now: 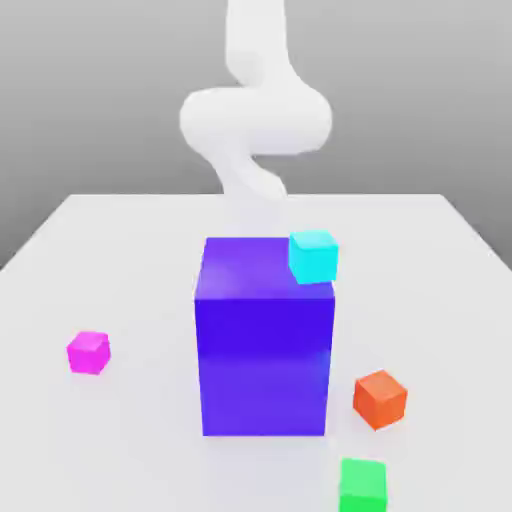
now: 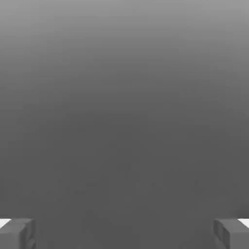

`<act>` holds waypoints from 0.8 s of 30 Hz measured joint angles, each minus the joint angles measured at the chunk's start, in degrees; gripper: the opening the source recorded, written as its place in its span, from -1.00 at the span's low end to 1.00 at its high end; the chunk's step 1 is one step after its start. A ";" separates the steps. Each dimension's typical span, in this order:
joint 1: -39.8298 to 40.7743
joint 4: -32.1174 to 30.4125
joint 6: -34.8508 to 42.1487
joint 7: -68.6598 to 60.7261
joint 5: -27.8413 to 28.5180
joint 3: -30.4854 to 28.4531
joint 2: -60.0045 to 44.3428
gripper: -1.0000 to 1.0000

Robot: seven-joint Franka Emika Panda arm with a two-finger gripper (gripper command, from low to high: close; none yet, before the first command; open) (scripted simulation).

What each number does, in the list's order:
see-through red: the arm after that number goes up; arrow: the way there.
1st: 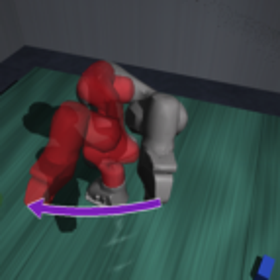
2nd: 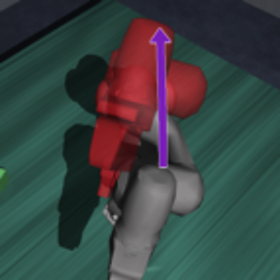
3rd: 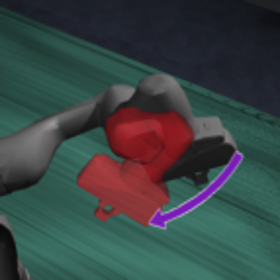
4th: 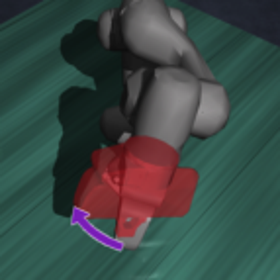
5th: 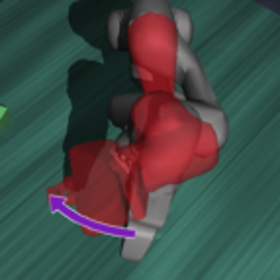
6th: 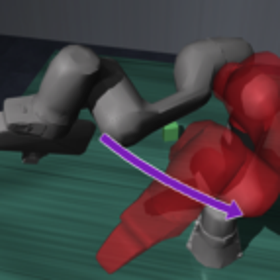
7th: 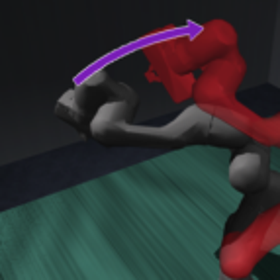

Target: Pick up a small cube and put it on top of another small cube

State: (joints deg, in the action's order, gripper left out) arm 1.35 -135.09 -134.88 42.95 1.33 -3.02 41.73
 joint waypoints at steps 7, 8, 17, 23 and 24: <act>4.76 -10.40 -10.14 -10.01 3.52 -10.76 -13.57 0.00; 5.47 -11.87 -11.59 -11.53 3.88 -12.37 -15.49 0.00; 12.25 -26.12 -26.29 -30.38 2.33 -27.91 -36.04 0.00; 21.25 -27.84 -35.21 -49.57 -17.93 -19.46 -49.57 0.00; 24.65 -27.35 -36.65 -51.80 -20.87 -15.38 -51.53 0.00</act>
State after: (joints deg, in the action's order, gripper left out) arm 26.00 -162.44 -171.53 -8.85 -19.54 -18.40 -9.81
